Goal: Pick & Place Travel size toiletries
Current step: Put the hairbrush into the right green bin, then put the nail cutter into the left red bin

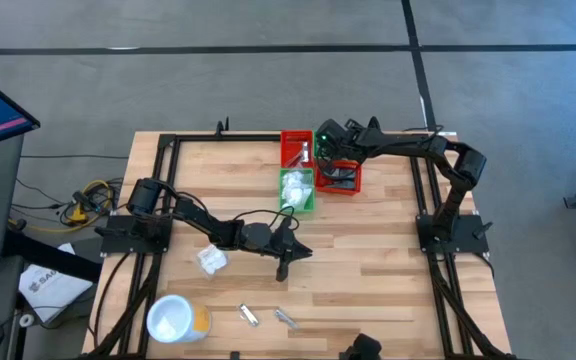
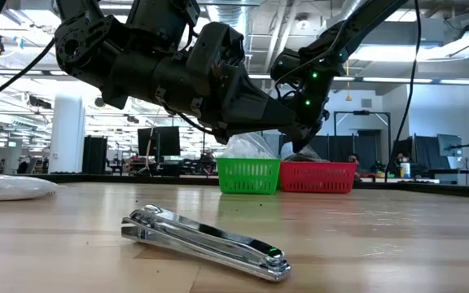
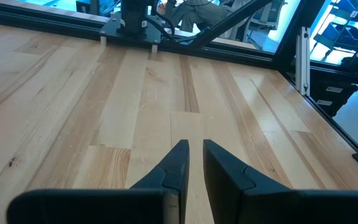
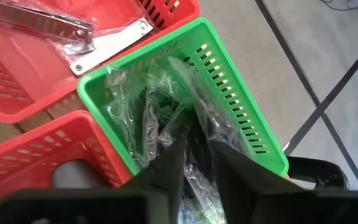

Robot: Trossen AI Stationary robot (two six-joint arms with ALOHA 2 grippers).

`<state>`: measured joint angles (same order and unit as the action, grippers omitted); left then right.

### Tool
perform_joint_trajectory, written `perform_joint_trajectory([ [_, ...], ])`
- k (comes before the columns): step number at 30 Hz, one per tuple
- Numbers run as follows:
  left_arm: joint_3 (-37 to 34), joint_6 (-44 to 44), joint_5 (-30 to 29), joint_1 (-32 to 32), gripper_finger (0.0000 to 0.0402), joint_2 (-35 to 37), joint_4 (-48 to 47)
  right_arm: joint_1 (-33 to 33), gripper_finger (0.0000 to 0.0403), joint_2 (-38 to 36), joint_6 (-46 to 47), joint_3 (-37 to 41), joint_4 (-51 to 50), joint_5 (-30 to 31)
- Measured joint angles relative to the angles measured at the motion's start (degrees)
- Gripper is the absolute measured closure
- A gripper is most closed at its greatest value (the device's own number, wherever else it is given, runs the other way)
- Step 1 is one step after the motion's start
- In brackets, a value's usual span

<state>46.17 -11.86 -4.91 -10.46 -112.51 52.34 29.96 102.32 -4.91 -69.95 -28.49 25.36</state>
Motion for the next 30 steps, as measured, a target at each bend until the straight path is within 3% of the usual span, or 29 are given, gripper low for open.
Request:
perform_joint_trajectory([
  [7, 0.00, 0.00, 0.02, 0.02, 0.0362, 0.00, 0.00, -0.74, 0.0230, 0.00, -0.09, -1.51, -2.48, 0.07],
  [13, 0.00, 0.00, 0.04, 0.02, 0.0362, 0.00, -0.04, -3.40, 0.0190, 0.00, 0.39, -4.17, -5.64, 0.02],
  [24, -0.02, 0.00, 1.13, -0.11, 0.0362, 0.00, -0.46, -9.96, 0.0199, -0.75, 4.22, -6.60, -10.09, -0.15],
  [30, -0.04, 0.00, 10.85, -0.20, 0.0362, 0.00, -0.48, -13.48, 0.0215, -4.86, 8.33, -6.60, -12.24, -1.79],
])
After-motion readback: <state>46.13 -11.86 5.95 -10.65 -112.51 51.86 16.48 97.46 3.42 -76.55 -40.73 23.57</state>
